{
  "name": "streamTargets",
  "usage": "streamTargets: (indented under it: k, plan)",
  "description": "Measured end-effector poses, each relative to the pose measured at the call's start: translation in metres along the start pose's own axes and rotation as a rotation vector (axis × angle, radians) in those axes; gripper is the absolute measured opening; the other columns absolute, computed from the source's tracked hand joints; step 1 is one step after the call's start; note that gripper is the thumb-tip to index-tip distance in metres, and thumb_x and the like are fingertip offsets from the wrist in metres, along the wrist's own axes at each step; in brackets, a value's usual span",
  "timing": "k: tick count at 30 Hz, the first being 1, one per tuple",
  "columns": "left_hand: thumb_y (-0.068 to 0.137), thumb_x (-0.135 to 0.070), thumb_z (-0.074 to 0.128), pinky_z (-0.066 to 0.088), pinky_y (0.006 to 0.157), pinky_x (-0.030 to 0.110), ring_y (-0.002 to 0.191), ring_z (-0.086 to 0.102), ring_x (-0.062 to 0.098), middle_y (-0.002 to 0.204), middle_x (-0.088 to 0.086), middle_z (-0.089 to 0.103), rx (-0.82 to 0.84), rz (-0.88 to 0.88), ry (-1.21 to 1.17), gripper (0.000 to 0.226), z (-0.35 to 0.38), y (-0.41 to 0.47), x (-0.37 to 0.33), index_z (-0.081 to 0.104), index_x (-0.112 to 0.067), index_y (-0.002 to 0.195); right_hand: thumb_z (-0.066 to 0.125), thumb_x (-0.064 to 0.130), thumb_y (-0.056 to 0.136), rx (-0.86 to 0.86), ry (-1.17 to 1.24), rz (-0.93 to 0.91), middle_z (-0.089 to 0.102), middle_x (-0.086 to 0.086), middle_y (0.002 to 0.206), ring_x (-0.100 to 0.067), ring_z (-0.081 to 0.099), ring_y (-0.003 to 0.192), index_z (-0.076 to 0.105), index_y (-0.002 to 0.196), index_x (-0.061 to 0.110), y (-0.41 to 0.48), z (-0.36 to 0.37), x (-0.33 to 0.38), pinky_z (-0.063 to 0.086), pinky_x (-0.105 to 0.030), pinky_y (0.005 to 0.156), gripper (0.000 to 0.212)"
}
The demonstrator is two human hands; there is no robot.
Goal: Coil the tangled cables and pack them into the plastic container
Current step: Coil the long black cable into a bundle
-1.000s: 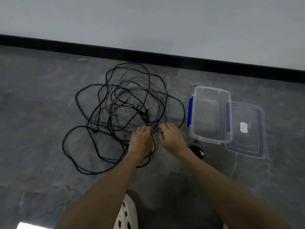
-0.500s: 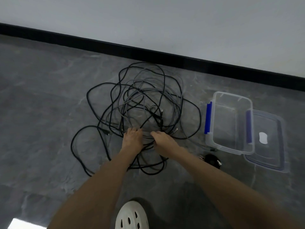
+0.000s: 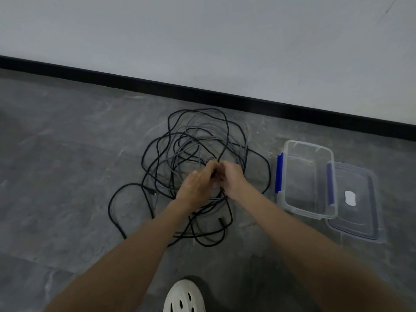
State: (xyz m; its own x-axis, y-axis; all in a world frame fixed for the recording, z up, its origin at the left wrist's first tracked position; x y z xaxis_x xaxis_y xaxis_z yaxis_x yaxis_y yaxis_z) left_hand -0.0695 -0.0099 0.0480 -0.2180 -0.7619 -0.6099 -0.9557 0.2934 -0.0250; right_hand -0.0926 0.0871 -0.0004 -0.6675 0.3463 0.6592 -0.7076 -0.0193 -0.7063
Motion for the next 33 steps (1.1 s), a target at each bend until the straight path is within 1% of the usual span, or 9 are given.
streamTargets:
  k: [6, 11, 14, 19, 21, 24, 28, 30, 33]
  plan:
    - [0.09, -0.003, 0.052, 0.045, 0.065, 0.044, 0.069, 0.058, 0.034, 0.076, 0.012, 0.064, -0.105, -0.035, -0.096, 0.032, -0.03, -0.003, -0.036, 0.04, -0.011, 0.119, 0.045, 0.018, 0.102, 0.09, -0.079, -0.215, 0.053, -0.001, 0.062, -0.018, 0.052, 0.063, 0.059, 0.082, 0.009, -0.052, 0.008, 0.079, 0.044, -0.031, 0.067, 0.026]
    - [0.099, -0.011, 0.045, 0.045, 0.079, 0.044, 0.088, 0.061, 0.035, 0.093, 0.017, 0.067, -0.071, -0.211, 0.015, 0.016, -0.046, -0.026, -0.025, 0.05, -0.005, 0.113, 0.039, 0.017, 0.103, 0.221, 0.081, -0.276, 0.044, 0.006, 0.051, -0.011, 0.043, 0.05, 0.056, 0.086, 0.01, -0.116, 0.012, 0.149, 0.038, -0.023, 0.053, 0.025]
    - [0.102, -0.015, 0.041, 0.045, 0.081, 0.041, 0.093, 0.061, 0.035, 0.098, 0.017, 0.066, -0.024, -0.235, 0.095, 0.022, -0.062, -0.037, -0.024, 0.057, -0.003, 0.11, 0.038, 0.018, 0.102, 0.269, 0.059, -0.314, 0.043, 0.006, 0.051, -0.011, 0.042, 0.052, 0.056, 0.088, 0.01, -0.159, 0.009, 0.18, 0.037, -0.022, 0.054, 0.024]
    - [0.103, -0.025, 0.044, 0.043, 0.07, 0.034, 0.076, 0.059, 0.026, 0.081, 0.008, 0.065, -0.187, -0.222, -0.056, 0.027, -0.111, -0.033, -0.063, 0.064, -0.008, 0.095, 0.042, 0.017, 0.101, 0.338, -0.02, -0.382, 0.06, 0.002, 0.07, -0.011, 0.058, 0.064, 0.061, 0.101, 0.01, -0.22, 0.005, 0.207, 0.049, -0.021, 0.06, 0.02]
    - [0.101, -0.025, 0.049, 0.044, 0.067, 0.028, 0.075, 0.062, 0.02, 0.081, 0.006, 0.068, -0.194, -0.166, -0.091, 0.025, -0.123, -0.03, -0.084, 0.067, -0.011, 0.093, 0.043, 0.024, 0.102, 0.347, -0.086, -0.368, 0.071, -0.001, 0.081, -0.012, 0.066, 0.073, 0.061, 0.107, 0.01, -0.234, 0.001, 0.208, 0.052, -0.021, 0.064, 0.023]
    - [0.099, -0.027, 0.054, 0.05, 0.078, 0.023, 0.081, 0.066, 0.012, 0.085, -0.003, 0.071, -0.264, -0.15, -0.207, 0.024, -0.141, -0.031, -0.107, 0.072, -0.012, 0.093, 0.04, 0.038, 0.102, 0.318, -0.035, -0.304, 0.074, -0.005, 0.088, -0.015, 0.068, 0.079, 0.061, 0.102, 0.008, -0.237, -0.009, 0.202, 0.051, -0.026, 0.075, 0.036]
    - [0.099, -0.026, 0.055, 0.053, 0.076, 0.019, 0.073, 0.065, -0.006, 0.074, -0.02, 0.068, -0.335, -0.122, -0.353, 0.027, -0.163, -0.034, -0.127, 0.067, -0.032, 0.076, 0.021, 0.049, 0.103, 0.236, 0.102, -0.19, 0.074, -0.008, 0.095, -0.017, 0.067, 0.08, 0.062, 0.105, 0.006, -0.229, -0.029, 0.19, 0.052, -0.029, 0.076, 0.06]
    - [0.097, -0.027, 0.056, 0.053, 0.075, 0.019, 0.074, 0.067, -0.002, 0.075, -0.02, 0.07, -0.322, -0.12, -0.381, 0.028, -0.169, -0.033, -0.135, 0.065, -0.038, 0.074, 0.017, 0.05, 0.103, 0.238, 0.124, -0.136, 0.074, -0.007, 0.095, -0.018, 0.067, 0.082, 0.063, 0.105, 0.007, -0.223, -0.038, 0.178, 0.051, -0.03, 0.077, 0.063]
    - [0.097, -0.029, 0.056, 0.052, 0.083, 0.024, 0.083, 0.067, 0.012, 0.087, -0.003, 0.074, -0.225, -0.18, -0.278, 0.021, -0.157, -0.029, -0.13, 0.071, -0.023, 0.084, 0.028, 0.04, 0.104, 0.25, 0.205, -0.051, 0.075, -0.007, 0.087, -0.018, 0.068, 0.076, 0.064, 0.098, 0.005, -0.211, -0.049, 0.158, 0.051, -0.03, 0.075, 0.051]
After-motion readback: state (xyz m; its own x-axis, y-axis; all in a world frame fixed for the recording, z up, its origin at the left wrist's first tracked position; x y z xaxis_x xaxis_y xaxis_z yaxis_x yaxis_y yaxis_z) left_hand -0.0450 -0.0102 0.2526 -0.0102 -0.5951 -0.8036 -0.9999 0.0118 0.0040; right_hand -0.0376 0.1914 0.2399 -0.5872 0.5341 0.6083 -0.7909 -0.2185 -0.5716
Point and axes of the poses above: each hand's wrist, its own y-axis towards the middle knuckle, its own z-axis out of the palm, x = y × z, the point moved 6 cm from there along y, towards the middle knuckle
